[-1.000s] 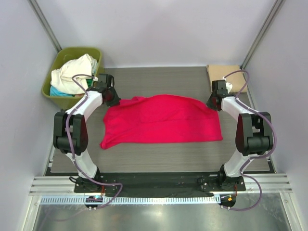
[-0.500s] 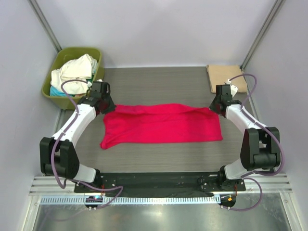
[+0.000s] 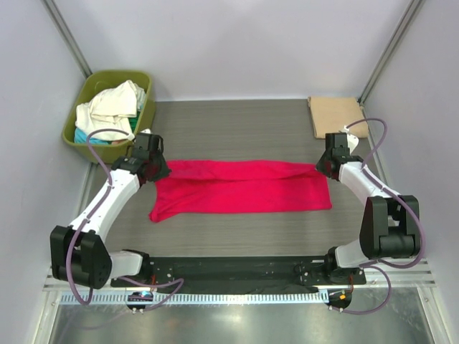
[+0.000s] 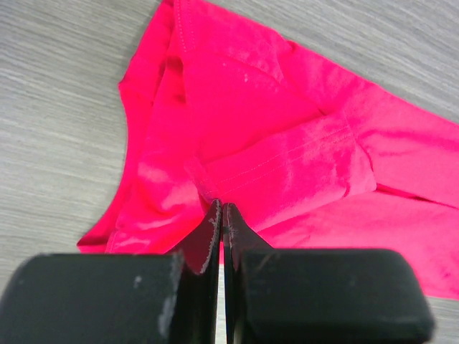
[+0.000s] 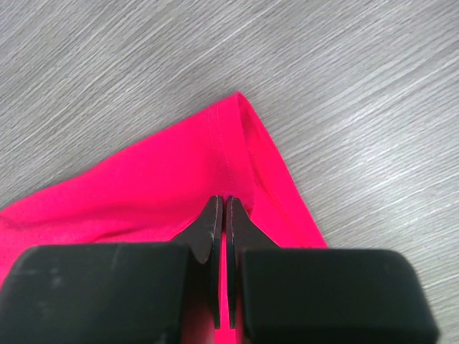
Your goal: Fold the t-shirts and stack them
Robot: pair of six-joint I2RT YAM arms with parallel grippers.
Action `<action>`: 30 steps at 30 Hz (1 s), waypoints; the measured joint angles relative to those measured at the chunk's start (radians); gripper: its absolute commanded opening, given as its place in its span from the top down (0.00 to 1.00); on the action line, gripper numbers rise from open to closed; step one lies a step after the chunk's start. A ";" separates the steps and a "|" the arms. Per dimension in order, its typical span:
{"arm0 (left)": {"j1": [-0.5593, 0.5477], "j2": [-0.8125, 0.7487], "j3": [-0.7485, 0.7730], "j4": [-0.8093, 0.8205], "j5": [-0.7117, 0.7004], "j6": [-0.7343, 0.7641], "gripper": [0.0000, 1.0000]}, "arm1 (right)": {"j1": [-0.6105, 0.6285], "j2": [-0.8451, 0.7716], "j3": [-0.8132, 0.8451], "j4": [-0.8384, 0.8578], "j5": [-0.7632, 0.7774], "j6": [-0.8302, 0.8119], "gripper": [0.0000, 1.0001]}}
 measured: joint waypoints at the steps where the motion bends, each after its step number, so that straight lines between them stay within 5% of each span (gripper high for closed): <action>1: -0.003 -0.006 -0.003 -0.005 -0.002 0.000 1.00 | 0.000 -0.006 -0.004 0.000 0.000 0.001 0.99; 12: -0.005 -0.125 -0.034 -0.066 -0.061 -0.026 1.00 | -0.039 -0.028 -0.036 0.001 -0.003 0.011 0.96; 14: -0.005 -0.144 -0.046 -0.072 -0.061 -0.033 0.94 | -0.045 -0.028 -0.043 0.003 -0.005 0.019 0.64; 15: -0.005 -0.155 -0.056 -0.076 -0.059 -0.038 0.68 | -0.052 -0.027 -0.050 0.004 -0.010 0.027 0.24; 17: -0.005 -0.187 -0.090 -0.086 -0.049 -0.043 0.49 | -0.062 -0.027 -0.061 0.006 -0.021 0.033 0.06; 18: -0.005 -0.204 -0.107 -0.089 -0.045 -0.052 0.46 | -0.066 -0.027 -0.064 0.005 -0.025 0.038 0.02; 25: -0.005 -0.337 -0.167 -0.116 -0.045 -0.077 0.45 | -0.068 -0.030 -0.068 0.023 -0.040 0.042 0.01; 30: -0.026 -0.248 -0.190 -0.043 -0.041 -0.101 0.48 | 0.008 -0.017 -0.061 0.065 -0.089 0.033 0.04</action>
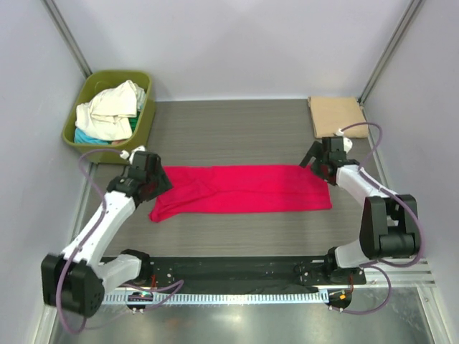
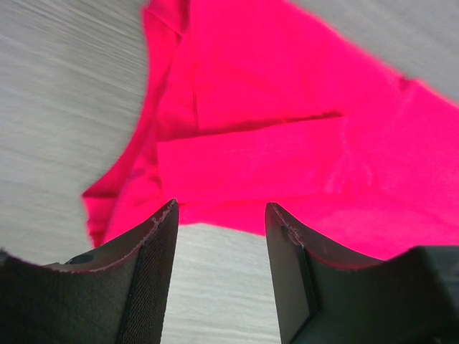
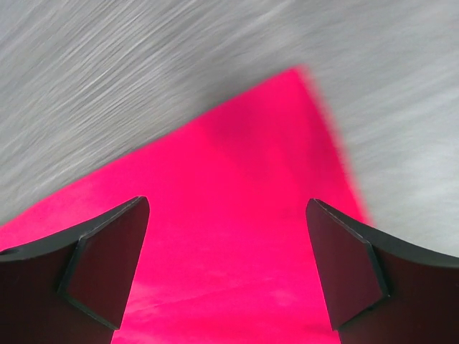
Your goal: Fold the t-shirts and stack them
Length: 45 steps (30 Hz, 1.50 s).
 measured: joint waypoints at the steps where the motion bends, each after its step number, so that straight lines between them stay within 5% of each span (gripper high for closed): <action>1: -0.011 0.040 -0.002 0.019 0.002 -0.004 0.48 | 0.023 0.020 0.008 0.009 -0.013 -0.002 0.04; 10: -0.043 0.468 -0.008 0.217 0.042 -0.024 0.53 | 0.131 0.174 0.031 0.090 -0.043 -0.006 0.05; 16: -0.043 0.692 0.219 0.221 0.021 -0.010 0.56 | 0.193 0.124 -0.067 0.216 -0.028 0.031 0.06; 19: -0.043 0.822 0.383 0.220 0.018 -0.003 0.56 | 0.339 0.042 -0.161 0.273 -0.054 0.122 0.06; 23: -0.047 1.059 0.731 0.160 0.029 0.005 0.58 | 0.724 -0.016 -0.216 0.296 -0.074 0.330 0.06; 27: -0.065 1.384 1.288 0.032 0.083 0.074 0.54 | 1.090 0.050 -0.112 0.212 -0.092 0.459 0.04; 31: -0.110 1.600 1.746 -0.081 0.141 0.159 0.38 | 1.166 0.041 -0.003 0.079 -0.030 0.487 0.01; 35: -0.150 1.453 1.641 -0.084 0.210 0.213 0.18 | 1.120 -0.020 0.098 -0.079 0.129 0.440 0.00; 40: -0.157 1.108 1.425 -0.136 0.187 0.248 0.12 | 0.966 -0.036 0.208 -0.156 0.224 0.323 0.01; 45: -0.137 0.645 1.117 -0.127 0.098 0.251 0.12 | 0.807 0.182 0.436 -0.174 0.208 0.179 0.01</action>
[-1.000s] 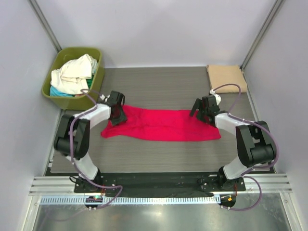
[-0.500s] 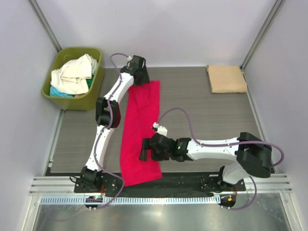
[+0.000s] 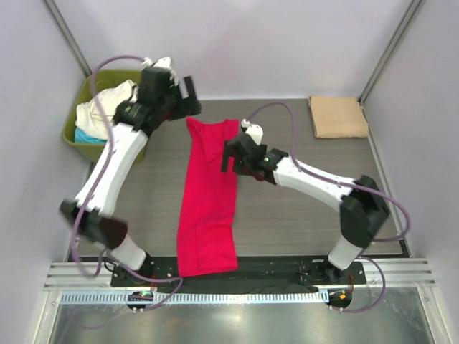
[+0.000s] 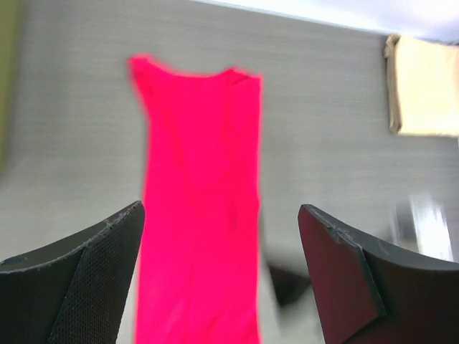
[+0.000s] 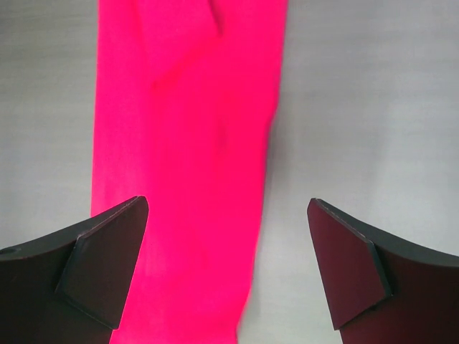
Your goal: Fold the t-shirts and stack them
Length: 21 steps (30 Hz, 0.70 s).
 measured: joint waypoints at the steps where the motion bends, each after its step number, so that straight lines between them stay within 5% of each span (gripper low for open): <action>1: 0.005 -0.101 -0.089 -0.002 -0.016 -0.003 0.11 | -0.025 0.068 0.065 -0.009 -0.008 -0.026 0.01; 6: 0.005 -0.458 -0.458 -0.021 -0.074 0.015 0.11 | -0.102 0.392 0.414 -0.005 -0.100 -0.126 0.03; 13: 0.005 -0.603 -0.844 -0.051 -0.154 0.065 0.12 | -0.160 0.809 0.925 0.004 -0.309 -0.188 0.07; 17: 0.004 -0.656 -0.920 -0.054 -0.183 0.071 0.12 | -0.190 0.997 1.146 0.023 -0.429 -0.173 0.09; 21: 0.004 -0.671 -0.917 -0.029 -0.212 0.077 0.12 | -0.222 1.072 1.193 0.062 -0.509 -0.119 0.10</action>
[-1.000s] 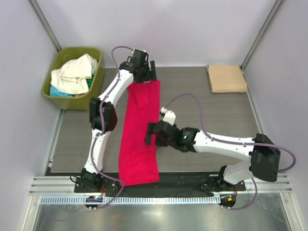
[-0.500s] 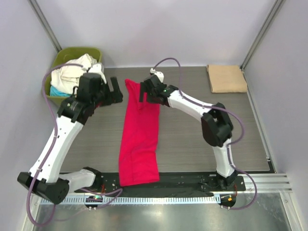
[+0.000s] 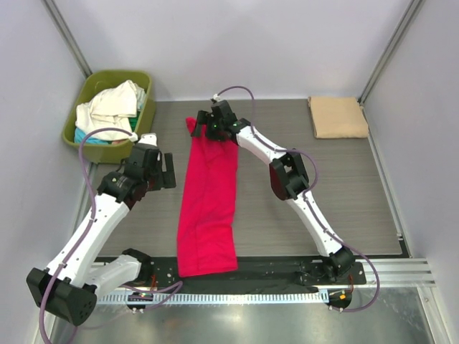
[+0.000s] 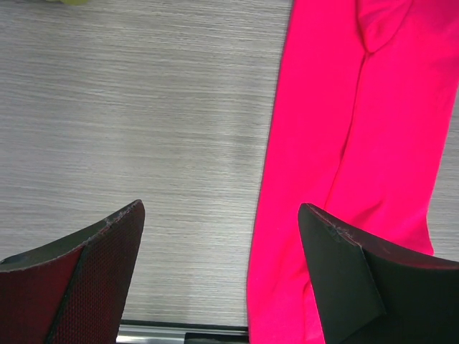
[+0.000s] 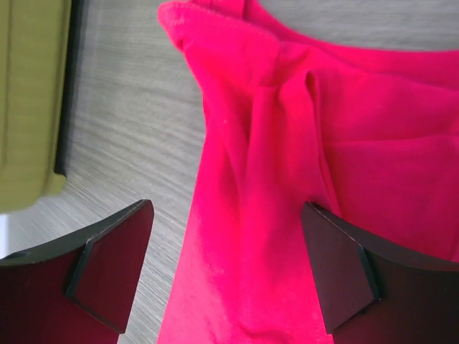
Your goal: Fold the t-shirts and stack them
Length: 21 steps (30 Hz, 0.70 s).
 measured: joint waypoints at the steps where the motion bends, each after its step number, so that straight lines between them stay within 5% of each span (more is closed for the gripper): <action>1: 0.000 0.002 0.000 0.004 -0.002 0.002 0.12 | -0.011 0.000 -0.003 0.002 -0.008 0.013 0.10; 8: 0.000 0.007 0.000 0.011 -0.003 0.012 0.12 | -0.072 -0.019 -0.061 0.055 -0.064 0.032 0.10; 15: 0.002 0.029 0.000 0.014 -0.002 0.014 0.13 | -0.143 0.099 0.141 0.020 -0.135 -0.040 0.09; 21: 0.023 0.048 0.000 0.014 0.001 0.016 0.13 | -0.197 0.127 0.151 0.147 -0.230 -0.111 0.00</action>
